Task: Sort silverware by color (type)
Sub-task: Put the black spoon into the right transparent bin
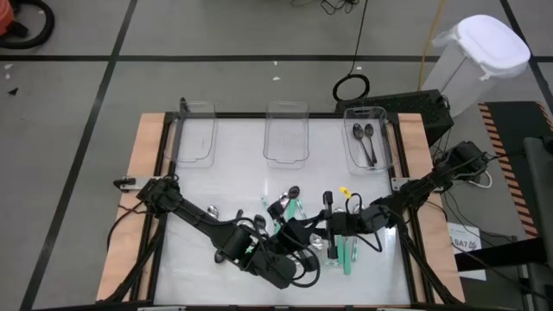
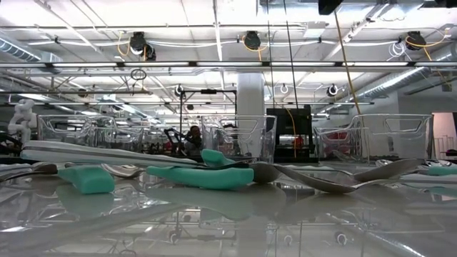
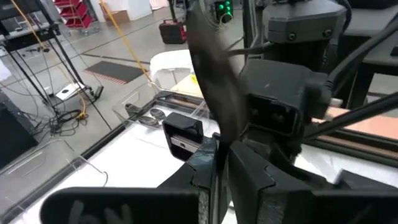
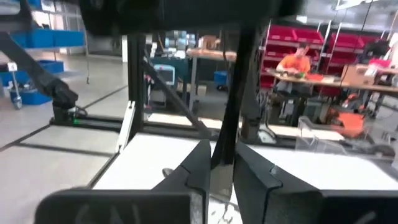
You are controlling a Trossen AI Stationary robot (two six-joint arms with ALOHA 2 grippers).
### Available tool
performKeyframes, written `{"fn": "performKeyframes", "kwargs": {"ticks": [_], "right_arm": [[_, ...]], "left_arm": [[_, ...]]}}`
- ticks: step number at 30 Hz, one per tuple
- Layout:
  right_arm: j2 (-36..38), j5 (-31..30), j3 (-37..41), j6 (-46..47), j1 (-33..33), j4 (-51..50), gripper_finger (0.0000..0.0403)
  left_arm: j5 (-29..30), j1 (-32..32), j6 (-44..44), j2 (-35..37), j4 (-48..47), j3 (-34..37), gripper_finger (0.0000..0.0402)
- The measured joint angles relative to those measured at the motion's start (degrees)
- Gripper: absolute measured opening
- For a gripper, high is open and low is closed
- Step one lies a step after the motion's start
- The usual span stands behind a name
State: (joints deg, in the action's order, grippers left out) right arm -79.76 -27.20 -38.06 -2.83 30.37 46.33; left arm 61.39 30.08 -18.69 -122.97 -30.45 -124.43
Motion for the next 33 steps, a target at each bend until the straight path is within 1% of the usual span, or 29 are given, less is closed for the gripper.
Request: {"fn": "performKeyframes", "kwargs": {"ticks": [2,6,10,15,17,21,26,29,33], "right_arm": [[1.3,0.2,0.0,0.9,0.0,-3.5,0.0022],[4.7,0.4,-0.1,2.7,0.2,-10.2,0.0005],[7.3,0.0,0.0,4.5,0.4,-17.7,0.0004],[9.1,-0.2,0.1,5.6,0.5,-25.3,0.0003],[9.6,-0.5,0.1,6.4,0.5,-27.6,0.0003],[10.8,-4.7,0.1,6.6,1.3,-31.4,0.0003],[12.6,-12.9,0.1,6.7,2.9,-36.7,0.0003],[13.6,-17.9,0.1,7.9,3.9,-39.2,0.0003],[14.3,-22.0,0.1,10.1,4.3,-42.6,0.0003]], "left_arm": [[0.0,0.6,-1.0,0.2,-3.1,-1.2,0.0036],[-0.5,1.6,-6.7,0.4,-13.4,-4.7,0.0037],[-0.3,2.1,-11.7,0.4,-21.5,-5.5,0.0037],[0.0,2.3,-18.0,0.5,-28.1,-5.7,0.0037],[-1.4,2.1,-19.8,0.5,-30.0,-5.7,0.0038],[-4.2,2.0,-21.8,0.5,-31.2,-5.7,0.0038],[-5.7,2.3,-23.5,0.5,-34.5,-5.7,0.0038],[-5.5,2.3,-26.7,0.5,-39.6,-5.7,0.0038],[-2.1,2.6,-33.8,0.5,-49.5,-5.1,0.0038]]}}
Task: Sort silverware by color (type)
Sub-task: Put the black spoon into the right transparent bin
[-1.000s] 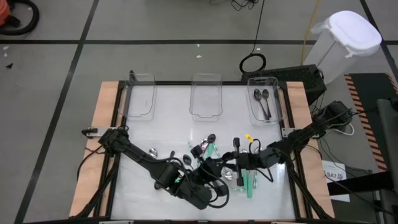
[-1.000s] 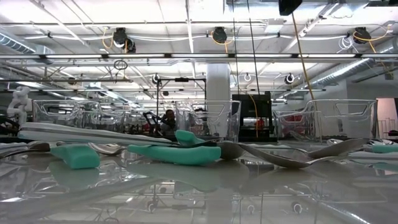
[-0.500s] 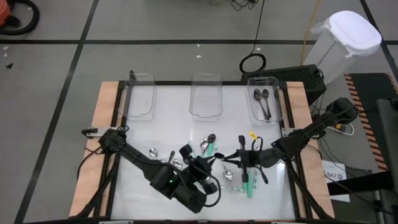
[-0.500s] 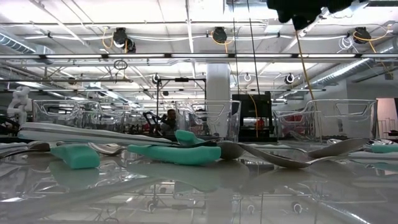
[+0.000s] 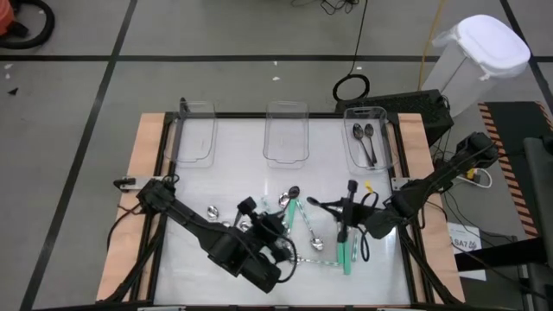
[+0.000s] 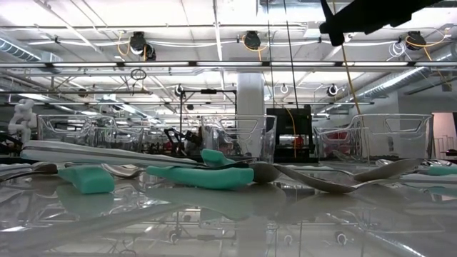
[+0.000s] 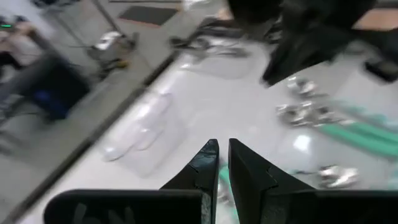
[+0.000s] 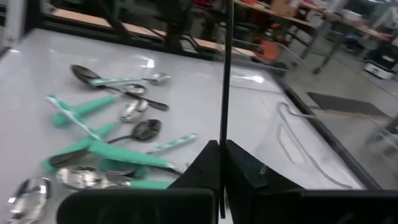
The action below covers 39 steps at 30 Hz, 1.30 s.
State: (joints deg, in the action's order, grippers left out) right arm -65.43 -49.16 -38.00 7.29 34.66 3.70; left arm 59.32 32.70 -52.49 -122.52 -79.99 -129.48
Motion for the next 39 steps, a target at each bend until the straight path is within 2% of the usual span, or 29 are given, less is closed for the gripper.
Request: {"fn": "performKeyframes", "kwargs": {"ticks": [4,9,14,21,24,32,39], "right_arm": [[0.3,-0.5,0.0,1.2,0.0,-1.5,0.0002],[0.5,-0.5,0.0,1.1,-0.1,-1.5,0.0002],[1.8,-0.5,0.0,0.5,-0.1,-1.7,0.0002],[4.2,-0.2,0.0,-0.4,-0.1,-2.3,0.0003],[5.0,-0.2,0.0,-0.5,-0.1,-3.6,0.0003],[5.8,-0.2,-0.1,-0.5,-0.1,-5.3,0.0003],[5.7,-0.1,-0.1,-0.9,-0.1,-5.4,0.0003]], "left_arm": [[0.7,0.5,-5.4,0.0,-4.8,3.4,0.0038],[-2.1,0.6,-3.9,-0.2,0.2,9.7,0.0038],[-10.3,0.2,7.3,-0.3,14.9,14.8,0.0037],[-20.0,0.5,32.0,-0.3,39.6,19.6,0.0037],[-21.8,0.7,35.6,-0.3,44.1,19.6,0.0037],[-21.8,-1.1,40.1,-0.2,45.8,19.6,0.0037],[-23.3,-3.0,37.7,-0.2,43.4,19.6,0.0037]]}}
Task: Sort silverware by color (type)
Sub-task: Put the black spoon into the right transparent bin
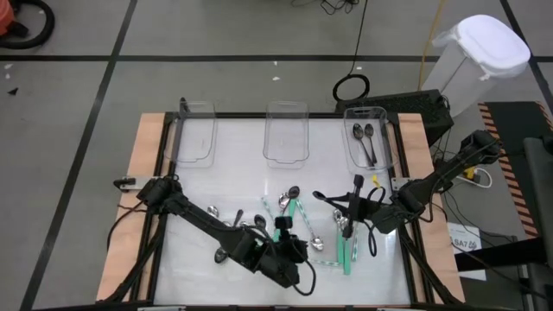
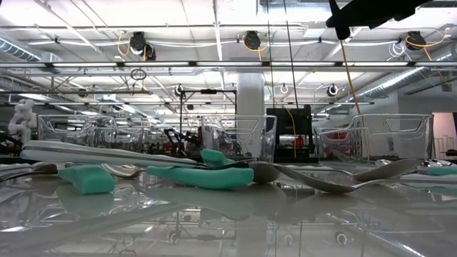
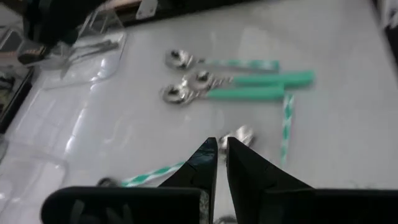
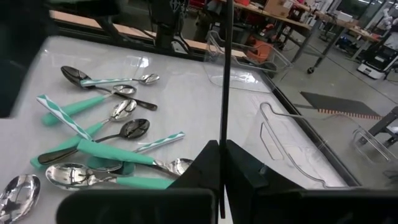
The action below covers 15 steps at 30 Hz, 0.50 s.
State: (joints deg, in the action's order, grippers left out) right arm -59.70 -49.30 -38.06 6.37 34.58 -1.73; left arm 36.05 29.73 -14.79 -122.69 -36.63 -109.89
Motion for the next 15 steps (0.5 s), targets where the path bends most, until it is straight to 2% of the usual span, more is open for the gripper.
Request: {"fn": "performKeyframes", "kwargs": {"ticks": [4,9,12,15], "right_arm": [[0.0,2.2,0.0,0.0,0.0,-0.5,0.0003],[0.0,3.1,0.0,0.0,0.0,-0.5,0.0004],[0.0,3.0,0.0,-0.2,-0.1,-0.3,0.0004],[0.0,3.0,0.0,-1.0,-0.4,-0.3,0.0004]], "left_arm": [[0.3,0.1,1.1,0.0,-6.4,0.0,0.0037],[4.2,-0.1,0.1,0.0,-11.3,0.0,0.0037],[5.0,-0.5,0.8,0.0,-10.1,1.3,0.0037],[3.3,-1.6,2.0,0.0,-3.7,6.1,0.0037]]}}
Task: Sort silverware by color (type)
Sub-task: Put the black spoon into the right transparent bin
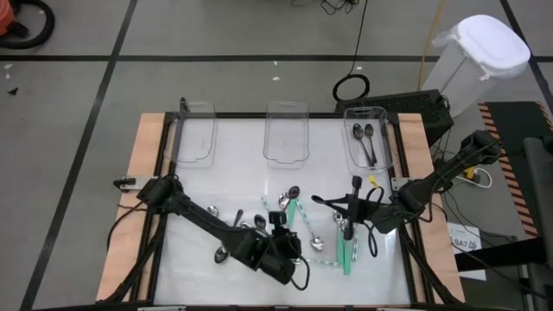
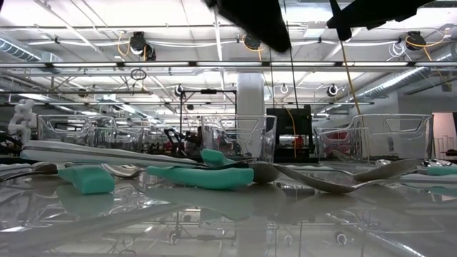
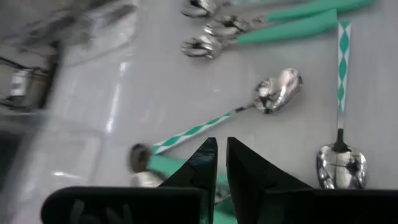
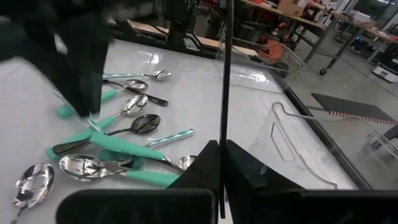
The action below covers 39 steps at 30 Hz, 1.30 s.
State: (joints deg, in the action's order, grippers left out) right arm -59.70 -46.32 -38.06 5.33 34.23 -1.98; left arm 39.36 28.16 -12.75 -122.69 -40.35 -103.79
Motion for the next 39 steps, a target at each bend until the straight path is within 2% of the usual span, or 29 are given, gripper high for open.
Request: {"fn": "performKeyframes", "kwargs": {"ticks": [4,6,10,12,17,21,23,26,33,39], "right_arm": [[0.0,-0.1,0.0,0.0,0.0,0.0,0.0004],[0.0,-0.1,0.0,0.0,0.0,0.0,0.0004],[0.0,-2.1,0.0,1.8,0.0,-0.5,0.0004],[0.0,-4.8,0.0,3.2,0.0,-1.1,0.0004],[0.0,-11.5,0.0,5.5,-1.7,-0.9,0.0004],[0.0,-13.5,-1.8,4.9,-5.8,-0.5,0.0004],[0.0,-13.5,-3.3,3.6,-8.2,-1.5,0.0004],[0.0,-12.1,-6.8,2.8,-12.0,-5.9,0.0004],[0.0,-9.2,-16.0,7.0,-21.8,-24.7,0.0004],[0.1,-7.3,-18.8,10.7,-31.4,-36.9,0.0004]], "left_arm": [[-5.0,-1.6,3.7,-0.1,12.9,6.6,0.0037],[-7.5,-2.2,5.4,0.3,16.1,9.2,0.0037],[-8.1,-2.2,7.3,6.2,21.9,17.8,0.0037],[-7.4,-2.1,7.9,12.1,29.0,25.3,0.0037],[-6.4,-2.3,10.2,26.6,55.9,49.1,0.0037],[-6.1,-3.7,7.0,33.6,70.4,61.8,0.0037],[-6.4,-4.0,6.1,35.1,74.3,64.5,0.0037],[-6.8,-3.6,6.2,35.8,74.8,64.8,0.0037],[-8.2,-3.8,1.9,35.3,70.8,64.0,0.0037],[-8.3,-3.8,1.6,35.3,69.4,64.0,0.0037]]}}
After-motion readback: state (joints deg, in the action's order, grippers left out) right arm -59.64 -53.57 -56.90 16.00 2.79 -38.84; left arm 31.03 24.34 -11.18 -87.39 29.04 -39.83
